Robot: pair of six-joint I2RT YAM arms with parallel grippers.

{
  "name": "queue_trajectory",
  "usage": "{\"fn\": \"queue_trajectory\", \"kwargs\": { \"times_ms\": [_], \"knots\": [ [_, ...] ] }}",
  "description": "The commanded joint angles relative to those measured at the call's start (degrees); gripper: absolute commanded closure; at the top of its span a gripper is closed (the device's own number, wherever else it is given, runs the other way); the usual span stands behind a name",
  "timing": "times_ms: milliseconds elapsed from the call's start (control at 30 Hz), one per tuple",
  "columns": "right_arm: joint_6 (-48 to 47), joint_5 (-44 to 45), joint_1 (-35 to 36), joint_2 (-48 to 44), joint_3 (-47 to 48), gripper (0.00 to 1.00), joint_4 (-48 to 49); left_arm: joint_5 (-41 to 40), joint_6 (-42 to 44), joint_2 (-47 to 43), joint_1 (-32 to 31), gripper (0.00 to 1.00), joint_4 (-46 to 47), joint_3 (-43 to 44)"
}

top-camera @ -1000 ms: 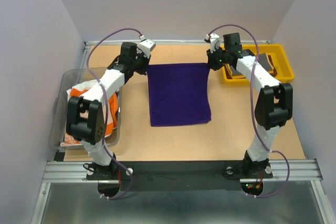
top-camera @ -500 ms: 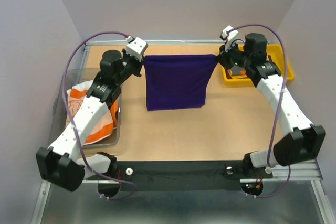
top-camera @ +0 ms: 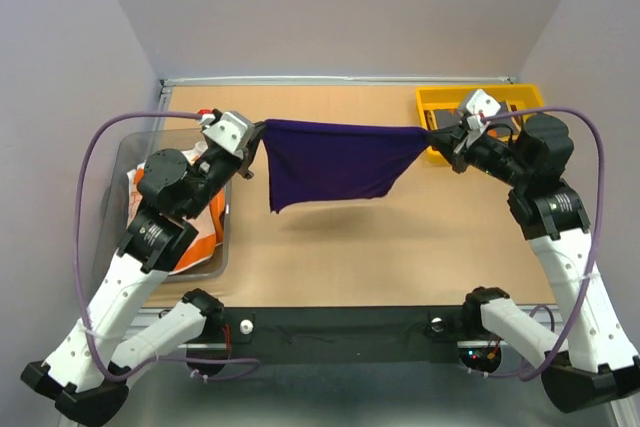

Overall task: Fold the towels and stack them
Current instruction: Fold the towel

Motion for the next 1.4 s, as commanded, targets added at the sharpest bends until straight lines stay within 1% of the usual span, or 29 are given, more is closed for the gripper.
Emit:
{"fn": "queue_trajectory", "kwargs": {
  "times_ms": [0,100,133,200,233,300,333,367,400,467,500,533,600,633,700,733,767,833,900,1033,1267,1367],
  "knots": [
    [-0.2,-0.6,0.0,-4.0,-1.3,0.99,1.1,2.0,-0.6,-2.5,-0.1,1.00,-1.0,0.8],
    [0.8,-0.2,0.0,-3.9,-1.9,0.99,1.1,1.4,-1.4,-2.1,-0.1,1.00,-1.4,0.1],
    [1.2,0.2,-0.1,-3.3,-1.8,0.99,1.2,0.7,-1.7,-0.6,-0.2,1.00,-1.4,-0.4],
    [2.0,1.1,-0.1,-0.3,-1.7,0.99,1.2,-2.4,-3.6,1.9,-0.1,1.00,-1.6,-0.8],
    [2.2,1.5,-0.1,0.9,-1.7,0.99,1.2,-3.6,-4.4,5.1,-0.1,1.00,-1.5,-1.2],
    [2.7,2.1,-0.1,3.9,-1.4,0.99,1.3,-5.8,-6.3,8.8,0.3,1.00,-0.3,-1.9],
    [2.8,3.1,0.0,7.1,-1.3,0.99,1.3,-6.0,-6.8,13.2,1.0,1.00,0.7,-2.6],
    [2.7,3.7,-0.1,9.4,-1.0,0.99,1.4,-5.8,-7.3,15.7,1.4,1.00,1.0,-2.6],
    [2.3,4.7,-0.1,13.4,-0.8,0.99,1.4,-5.6,-8.5,20.6,2.6,1.00,1.3,-2.5],
    [2.1,6.3,-0.1,17.7,-0.1,0.99,1.4,-4.0,-9.2,25.9,4.1,1.00,3.1,-1.6],
    [1.7,7.2,-0.1,19.6,0.5,0.99,1.9,-3.5,-9.2,28.6,4.8,1.00,3.4,-0.8],
    [1.5,7.9,-0.1,24.2,0.9,0.99,3.0,-3.3,-9.0,34.1,6.2,1.00,3.4,1.5],
    [1.8,9.4,-0.1,29.4,3.6,0.99,3.9,-5.0,-9.6,39.6,7.8,1.00,2.5,4.6],
    [2.0,9.8,-0.1,34.4,4.8,0.99,4.5,-5.5,-10.8,45.1,8.8,1.00,2.0,8.0],
    [2.5,10.4,-0.1,40.0,7.5,0.99,5.1,-5.5,-11.9,50.0,10.7,1.00,2.0,11.0],
    [2.8,11.4,-0.1,42.4,10.4,0.99,5.7,-5.4,-12.1,54.4,11.1,0.99,1.9,14.0],
    [3.2,11.7,-0.1,47.4,11.6,0.99,6.0,-6.0,-12.6,56.4,11.3,0.98,1.7,15.3],
    [3.5,13.5,-0.1,51.9,15.9,0.99,6.6,-8.2,-12.8,60.3,11.4,0.98,1.8,18.2],
    [3.1,13.6,-0.1,56.9,18.3,0.99,7.0,-9.8,-13.0,62.0,11.6,0.97,2.8,19.5],
    [2.7,13.2,-0.1,61.3,21.9,0.99,8.3,-10.7,-12.7,64.2,12.3,0.97,5.5,20.8],
    [2.9,14.5,-0.1,63.8,23.4,0.99,10.5,-11.0,-13.0,66.5,13.3,0.97,7.0,22.0],
    [5.2,17.5,-0.1,65.5,24.8,0.93,11.5,-12.8,-14.5,67.8,13.8,0.90,7.0,23.2]
  ]
}}
